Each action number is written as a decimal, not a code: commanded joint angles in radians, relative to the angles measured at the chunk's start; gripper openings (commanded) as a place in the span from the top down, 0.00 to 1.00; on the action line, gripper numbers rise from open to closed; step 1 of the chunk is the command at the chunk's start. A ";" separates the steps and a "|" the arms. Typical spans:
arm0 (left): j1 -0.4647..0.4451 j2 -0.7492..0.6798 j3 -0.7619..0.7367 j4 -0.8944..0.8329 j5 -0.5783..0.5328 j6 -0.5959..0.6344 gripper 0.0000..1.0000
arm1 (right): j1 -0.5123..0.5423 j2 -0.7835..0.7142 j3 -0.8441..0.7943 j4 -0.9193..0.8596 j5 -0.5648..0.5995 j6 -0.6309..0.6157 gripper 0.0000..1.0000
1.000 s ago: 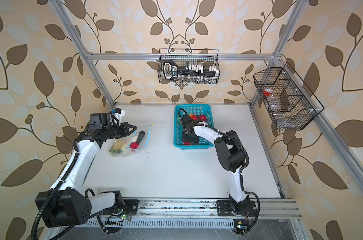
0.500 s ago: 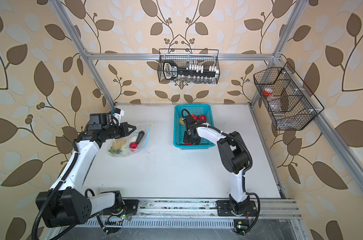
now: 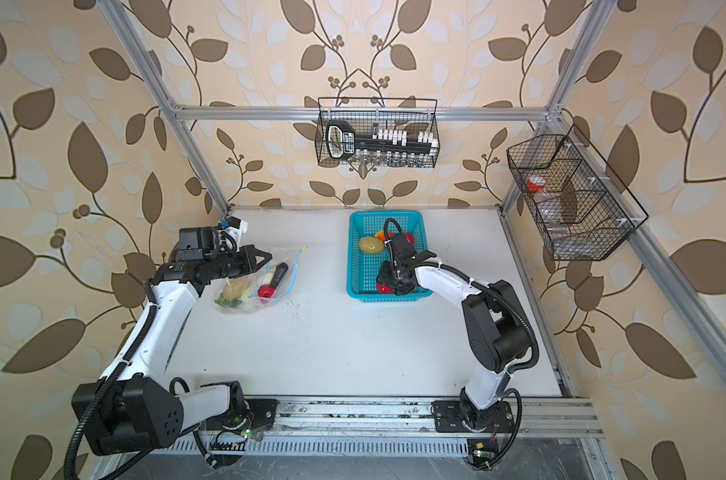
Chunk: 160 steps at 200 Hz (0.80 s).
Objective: Place the food in the zip-top bag and seal the zipper
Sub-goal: 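Close the right gripper on the red radish and lift it, then carry the red radish out of the basket toward the bag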
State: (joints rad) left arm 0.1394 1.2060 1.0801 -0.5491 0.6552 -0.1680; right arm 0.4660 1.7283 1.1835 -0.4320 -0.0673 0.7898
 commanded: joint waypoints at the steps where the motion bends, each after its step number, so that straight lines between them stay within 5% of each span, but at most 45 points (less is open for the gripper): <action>1: 0.012 -0.021 -0.006 0.022 0.023 -0.009 1.00 | -0.003 -0.040 -0.022 0.061 -0.020 0.034 0.59; 104: 0.011 0.002 0.002 0.071 -0.011 -0.052 1.00 | -0.018 -0.141 -0.053 0.195 -0.046 0.072 0.59; 160: 0.011 0.095 0.109 -0.059 -0.065 0.021 1.00 | -0.016 -0.181 -0.051 0.239 -0.109 0.057 0.59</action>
State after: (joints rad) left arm 0.1394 1.2728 1.1236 -0.5526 0.6231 -0.1871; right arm 0.4484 1.5902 1.1477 -0.2371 -0.1322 0.8448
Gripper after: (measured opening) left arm 0.049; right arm 0.549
